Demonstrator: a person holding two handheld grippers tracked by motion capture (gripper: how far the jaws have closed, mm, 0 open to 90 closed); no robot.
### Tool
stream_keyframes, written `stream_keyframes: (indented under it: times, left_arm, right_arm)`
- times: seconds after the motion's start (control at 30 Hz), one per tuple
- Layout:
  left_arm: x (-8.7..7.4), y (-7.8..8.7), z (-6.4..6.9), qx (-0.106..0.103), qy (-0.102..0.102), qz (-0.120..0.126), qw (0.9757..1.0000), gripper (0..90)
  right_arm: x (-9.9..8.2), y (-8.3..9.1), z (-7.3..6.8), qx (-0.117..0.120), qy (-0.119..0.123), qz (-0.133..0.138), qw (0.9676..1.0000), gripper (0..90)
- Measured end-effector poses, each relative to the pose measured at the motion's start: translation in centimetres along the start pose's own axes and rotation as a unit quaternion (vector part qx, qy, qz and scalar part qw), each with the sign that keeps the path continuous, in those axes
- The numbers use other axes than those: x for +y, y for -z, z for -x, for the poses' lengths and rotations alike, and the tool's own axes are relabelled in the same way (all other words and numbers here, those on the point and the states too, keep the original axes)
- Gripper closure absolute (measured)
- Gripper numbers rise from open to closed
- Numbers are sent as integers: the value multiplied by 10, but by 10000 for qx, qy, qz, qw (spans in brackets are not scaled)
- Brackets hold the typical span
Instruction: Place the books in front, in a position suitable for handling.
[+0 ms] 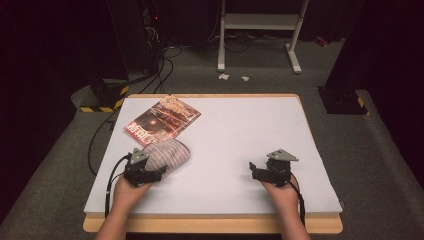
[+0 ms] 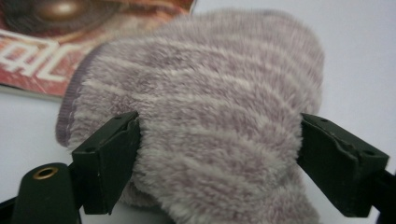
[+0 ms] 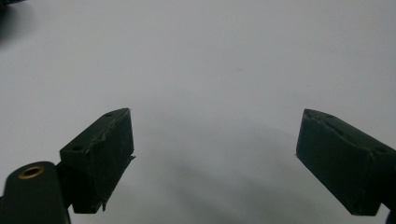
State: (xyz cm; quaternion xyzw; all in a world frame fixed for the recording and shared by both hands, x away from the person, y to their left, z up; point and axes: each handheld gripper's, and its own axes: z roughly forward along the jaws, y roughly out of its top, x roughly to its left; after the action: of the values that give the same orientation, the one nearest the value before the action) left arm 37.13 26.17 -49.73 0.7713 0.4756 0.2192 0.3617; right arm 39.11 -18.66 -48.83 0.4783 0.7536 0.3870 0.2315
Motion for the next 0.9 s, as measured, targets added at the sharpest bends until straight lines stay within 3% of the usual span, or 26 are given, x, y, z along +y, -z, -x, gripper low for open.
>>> stream_keyframes:
  times: [0.03,0.13,0.27,0.3,0.33,0.37,0.4,0.43,0.47,0.53,0.67,0.7,0.9]
  left_arm:
    - [-2,-3,2,145,-184,-63,9997,184]
    - [-5,-3,5,306,-303,-7,9991,228]
    - [-7,-2,5,393,-323,41,9987,330]
    - [-7,-1,5,421,-334,66,9985,394]
    - [-8,-1,5,447,-347,75,9984,394]
    - [-8,0,5,462,-365,75,9982,467]
    - [-8,1,5,476,-379,89,9981,467]
    - [-8,2,5,488,-386,97,9980,529]
    - [-8,2,5,493,-395,109,9979,529]
    - [-7,4,5,525,-410,151,9977,604]
    - [-6,10,-1,418,-178,329,9984,650]
    - [-5,14,-4,394,-53,478,9981,655]
    - [-3,24,-6,379,50,798,9961,662]
  right_arm:
    - [0,-1,0,7,-12,-2,10000,109]
    - [0,-1,0,10,-19,-6,10000,110]
    - [-1,-2,0,21,-40,-9,10000,111]
    - [-1,-1,0,25,-75,-24,10000,113]
    - [-1,-1,0,25,-75,-24,10000,113]
    - [-1,-1,1,28,-86,-21,10000,116]
    - [-1,-1,1,28,-86,-21,10000,116]
    - [-1,-1,2,49,-111,-8,9999,119]
    - [-1,-1,2,49,-111,-8,9999,119]
    - [-1,-1,3,94,-222,-6,9997,117]
    - [0,1,4,130,-265,54,9995,116]
    - [0,1,4,124,-261,68,9996,116]
    - [0,2,5,112,-248,112,9996,109]
